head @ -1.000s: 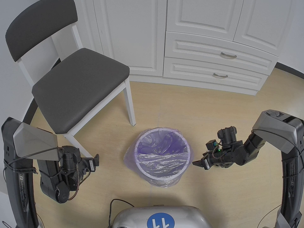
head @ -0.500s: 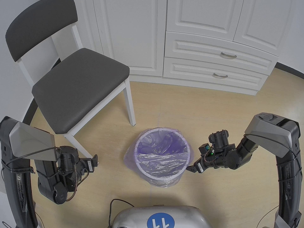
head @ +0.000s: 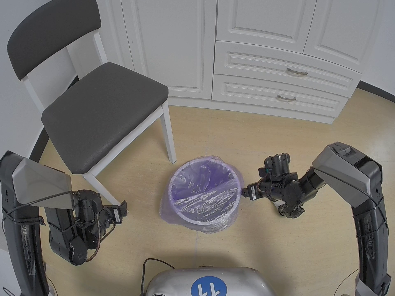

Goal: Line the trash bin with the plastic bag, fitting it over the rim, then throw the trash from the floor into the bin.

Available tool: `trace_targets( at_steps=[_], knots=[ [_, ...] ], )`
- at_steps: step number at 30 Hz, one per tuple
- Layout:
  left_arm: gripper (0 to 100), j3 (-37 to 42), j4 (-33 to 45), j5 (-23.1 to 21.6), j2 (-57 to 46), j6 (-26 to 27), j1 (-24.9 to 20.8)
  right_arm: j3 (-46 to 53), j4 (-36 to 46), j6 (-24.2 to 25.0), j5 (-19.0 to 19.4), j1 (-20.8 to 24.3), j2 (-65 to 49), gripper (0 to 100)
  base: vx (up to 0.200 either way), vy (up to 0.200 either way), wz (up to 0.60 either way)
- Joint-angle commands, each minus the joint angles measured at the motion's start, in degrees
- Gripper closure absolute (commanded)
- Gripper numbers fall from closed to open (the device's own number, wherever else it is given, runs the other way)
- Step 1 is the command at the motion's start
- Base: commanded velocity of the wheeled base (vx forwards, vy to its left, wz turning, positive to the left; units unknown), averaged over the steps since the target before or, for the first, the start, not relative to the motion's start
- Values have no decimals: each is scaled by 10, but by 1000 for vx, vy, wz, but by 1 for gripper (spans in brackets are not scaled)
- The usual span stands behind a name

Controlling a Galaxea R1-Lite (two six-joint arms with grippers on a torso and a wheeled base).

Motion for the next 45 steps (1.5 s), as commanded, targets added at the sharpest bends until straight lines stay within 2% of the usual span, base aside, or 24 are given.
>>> trace_targets(
  at_steps=[1, 9, 15, 18, 22, 27, 28, 29, 30, 31, 34, 35, 38, 39, 42, 45],
  knots=[
    [0, 2, 0, 1, 0, -2, -2, -92, 47, 53, -42, 1, 41, 0, 0, 0, 0],
    [0, 7, -1, 1, -6, -3, -8, -165, 76, 127, -48, 13, 70, 0, 0, 0, 0],
    [0, 8, -1, 1, -6, -3, -17, -275, 132, 220, -55, 26, 115, 0, 0, 0, 0],
    [0, 6, -1, 0, -7, -3, -21, -345, 172, 283, -62, 27, 133, 0, 0, 0, 0],
    [0, 3, -1, -3, -14, -4, -30, -388, 218, 321, -66, 21, 137, 0, 0, 0, 0],
    [0, 2, -1, -6, -26, -7, -45, -388, 230, 314, -81, 6, 123, 0, 0, 0, 0],
    [0, 0, -1, -9, -40, -6, -54, -381, 241, 298, -112, 3, 96, 0, 0, 0, 0],
    [0, 0, -1, -9, -40, -6, -54, -381, 241, 298, -112, 3, 96, 0, 0, 0, 0],
    [0, -8, 0, -21, -60, -5, -59, -326, 253, 276, -150, -2, 52, 0, 0, 0, 0],
    [0, -12, 0, -30, -67, -5, -59, -305, 252, 271, -161, -2, 35, 0, 0, 0, 0],
    [0, -29, 2, -106, -93, -5, -48, -216, 251, 255, -170, 8, -58, 0, 0, 0, 0],
    [0, -33, 2, -135, -95, -5, -40, -202, 257, 236, -170, 16, -86, 0, 0, 0, 0],
    [0, -35, 2, -179, -95, -3, -28, -181, 280, 181, -176, 44, -136, 0, 0, 0, 0],
    [0, -36, 2, -194, -94, 4, -23, -176, 312, 157, -179, 63, -158, 0, 0, 0, 0],
    [0, -30, 1, -212, -100, 18, -10, -193, 359, 143, -193, 91, -168, 0, 0, 0, 0],
    [0, -9, 1, -249, -115, 26, 9, -272, 450, 141, -239, 133, -146, 0, 0, 0, 0]
  ],
)
